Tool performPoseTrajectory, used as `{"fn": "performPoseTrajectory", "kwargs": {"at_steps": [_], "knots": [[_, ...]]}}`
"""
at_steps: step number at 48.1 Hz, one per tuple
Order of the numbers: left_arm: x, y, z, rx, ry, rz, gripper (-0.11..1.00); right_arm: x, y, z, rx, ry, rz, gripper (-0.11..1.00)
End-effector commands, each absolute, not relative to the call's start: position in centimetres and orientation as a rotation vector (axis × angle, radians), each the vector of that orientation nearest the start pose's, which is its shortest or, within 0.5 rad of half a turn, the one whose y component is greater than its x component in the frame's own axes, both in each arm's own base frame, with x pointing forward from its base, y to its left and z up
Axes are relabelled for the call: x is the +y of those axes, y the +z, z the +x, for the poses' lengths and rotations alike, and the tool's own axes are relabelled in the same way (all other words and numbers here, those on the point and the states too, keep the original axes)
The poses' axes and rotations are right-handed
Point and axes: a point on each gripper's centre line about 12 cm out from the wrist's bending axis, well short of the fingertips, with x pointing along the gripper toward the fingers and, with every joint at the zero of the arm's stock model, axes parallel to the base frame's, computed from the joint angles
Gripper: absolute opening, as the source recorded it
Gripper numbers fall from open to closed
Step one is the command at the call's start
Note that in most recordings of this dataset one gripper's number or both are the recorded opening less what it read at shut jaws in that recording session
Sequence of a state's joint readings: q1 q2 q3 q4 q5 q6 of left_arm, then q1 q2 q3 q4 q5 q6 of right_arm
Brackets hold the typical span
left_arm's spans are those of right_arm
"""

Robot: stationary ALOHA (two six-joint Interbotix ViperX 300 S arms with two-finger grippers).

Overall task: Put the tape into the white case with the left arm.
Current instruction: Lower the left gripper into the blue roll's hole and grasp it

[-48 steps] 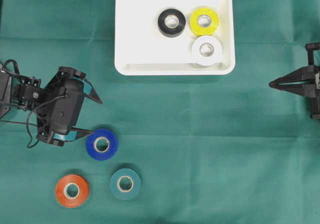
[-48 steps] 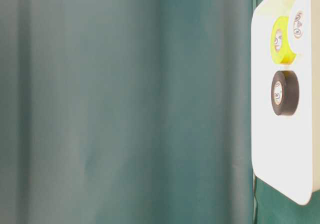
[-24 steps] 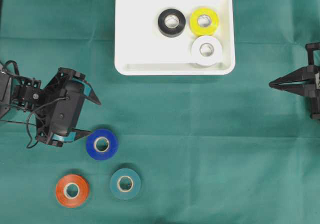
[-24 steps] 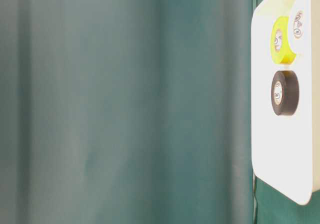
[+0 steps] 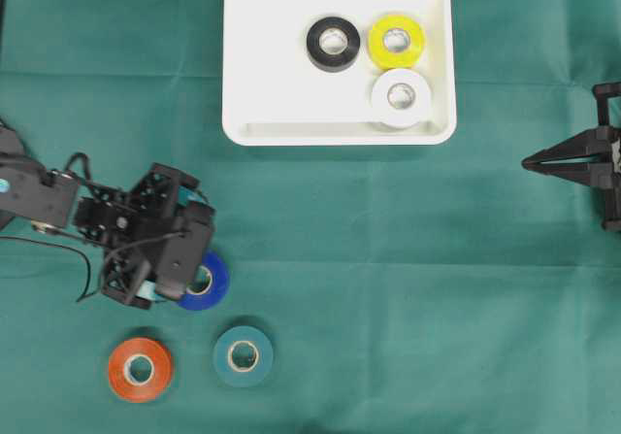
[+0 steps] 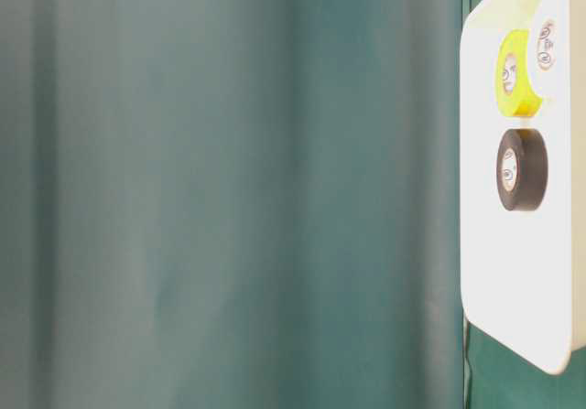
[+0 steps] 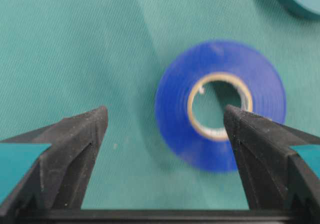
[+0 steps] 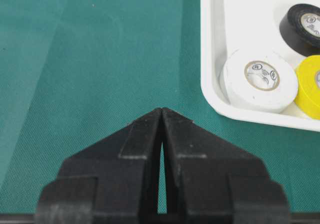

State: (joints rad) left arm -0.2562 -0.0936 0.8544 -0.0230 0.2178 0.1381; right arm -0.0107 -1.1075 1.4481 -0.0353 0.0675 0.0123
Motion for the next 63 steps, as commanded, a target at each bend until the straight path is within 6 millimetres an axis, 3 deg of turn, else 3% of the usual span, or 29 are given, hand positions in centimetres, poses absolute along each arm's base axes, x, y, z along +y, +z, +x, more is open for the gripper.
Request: {"fn": "performPoseTrajectory", "kwargs": {"at_steps": [1,23,27,36,52,63], "knots": [[-8.4,13.0,31.5,0.939,-0.299,0.228,0.95,-0.2,17.1,15.2,0.396,-0.008,-0.021,-0.09],[-8.4,11.4,31.7,0.972,-0.297,0.231,0.9,-0.2,17.1,15.2,0.396,-0.008,-0.021,-0.09],[-8.4,11.6,31.8,0.967,-0.296,0.23,0.76,-0.2,17.1,15.2,0.394,-0.008,-0.021,-0.09],[-8.4,11.8,31.7,0.96,-0.297,0.228,0.24,-0.2,17.1,15.2,0.396,-0.008,-0.021,-0.09],[-8.5,12.5,32.0,0.946,-0.292,0.214,0.24,-0.2,17.1,15.2,0.396,-0.008,-0.021,-0.09],[-8.7,16.1,32.5,0.866,-0.261,0.14,0.24,-0.2,17.1,15.2,0.396,-0.01,-0.021,-0.09]]}}
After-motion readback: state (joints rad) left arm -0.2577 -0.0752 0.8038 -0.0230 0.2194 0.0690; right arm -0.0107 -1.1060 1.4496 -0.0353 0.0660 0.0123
